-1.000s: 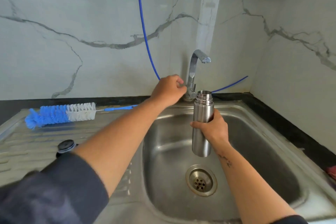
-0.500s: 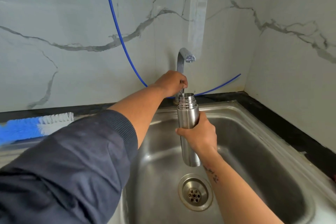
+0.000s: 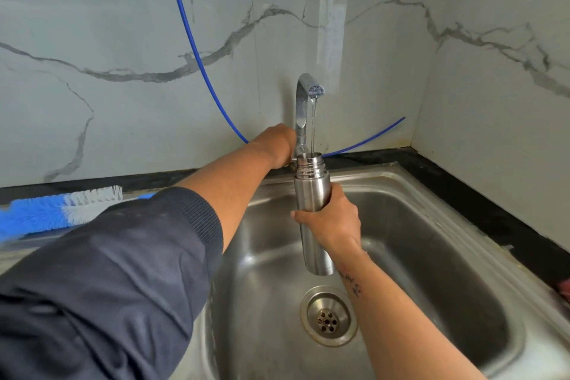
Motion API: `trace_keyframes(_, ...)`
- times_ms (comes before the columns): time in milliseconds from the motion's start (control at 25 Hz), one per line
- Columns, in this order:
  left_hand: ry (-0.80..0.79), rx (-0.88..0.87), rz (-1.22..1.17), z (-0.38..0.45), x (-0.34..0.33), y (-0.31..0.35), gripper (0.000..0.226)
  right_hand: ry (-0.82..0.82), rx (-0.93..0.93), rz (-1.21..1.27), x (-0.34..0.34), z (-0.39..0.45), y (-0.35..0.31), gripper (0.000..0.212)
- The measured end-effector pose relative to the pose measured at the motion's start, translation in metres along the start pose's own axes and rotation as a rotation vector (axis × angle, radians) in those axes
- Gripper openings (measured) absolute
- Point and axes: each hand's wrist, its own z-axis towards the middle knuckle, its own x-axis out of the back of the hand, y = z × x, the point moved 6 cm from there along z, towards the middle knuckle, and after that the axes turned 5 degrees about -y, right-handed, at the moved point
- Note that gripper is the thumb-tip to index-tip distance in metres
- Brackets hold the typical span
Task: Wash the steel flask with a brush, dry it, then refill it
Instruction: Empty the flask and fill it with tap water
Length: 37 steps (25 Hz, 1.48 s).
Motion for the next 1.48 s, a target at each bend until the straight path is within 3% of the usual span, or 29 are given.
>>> trace_keyframes(1480, 0.054, 0.042, -0.087, 0.0, -0.01, -0.009, 0.005, -0.028, 0.016, 0.033, -0.003, -0.004, -0.002, 0.068)
